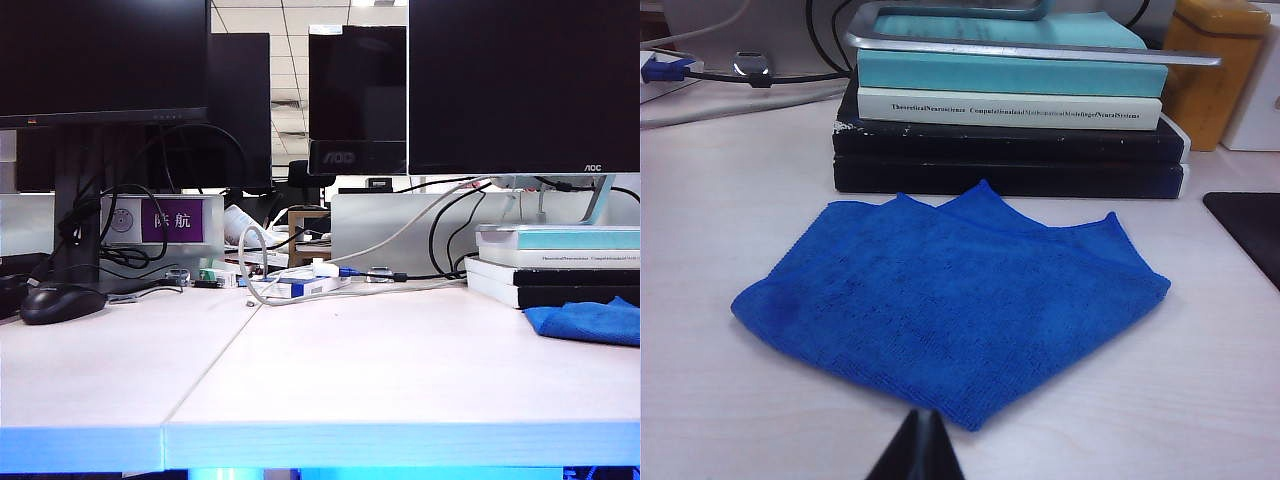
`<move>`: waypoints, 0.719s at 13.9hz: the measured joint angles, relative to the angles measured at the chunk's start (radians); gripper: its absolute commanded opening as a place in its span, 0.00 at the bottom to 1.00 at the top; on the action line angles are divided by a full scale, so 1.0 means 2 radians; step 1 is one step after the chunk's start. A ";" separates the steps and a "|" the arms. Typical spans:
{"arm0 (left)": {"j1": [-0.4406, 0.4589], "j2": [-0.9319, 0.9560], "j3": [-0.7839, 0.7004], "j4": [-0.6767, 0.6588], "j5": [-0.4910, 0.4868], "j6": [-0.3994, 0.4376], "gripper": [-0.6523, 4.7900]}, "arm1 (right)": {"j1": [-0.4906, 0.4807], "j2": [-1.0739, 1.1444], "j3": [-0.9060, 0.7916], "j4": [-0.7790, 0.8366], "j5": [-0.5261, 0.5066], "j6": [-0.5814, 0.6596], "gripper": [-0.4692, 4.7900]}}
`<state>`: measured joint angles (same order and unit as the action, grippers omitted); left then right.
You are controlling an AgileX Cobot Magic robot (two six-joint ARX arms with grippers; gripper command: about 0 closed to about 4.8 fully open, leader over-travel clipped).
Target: Wipe the table from right to left using the rag.
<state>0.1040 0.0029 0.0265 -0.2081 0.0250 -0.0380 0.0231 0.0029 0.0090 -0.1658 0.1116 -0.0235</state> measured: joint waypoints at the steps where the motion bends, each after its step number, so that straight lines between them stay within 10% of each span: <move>1: 0.000 0.000 0.000 0.000 0.004 0.000 0.11 | 0.000 0.000 0.000 0.000 0.000 0.000 0.08; 10: -0.074 0.000 0.056 0.041 0.017 -0.040 0.11 | 0.000 0.000 0.037 0.011 0.000 0.088 0.08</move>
<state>-0.0433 0.0029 0.1383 -0.1268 0.0597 -0.1177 0.0235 0.0029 0.0834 -0.1436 0.1123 0.1532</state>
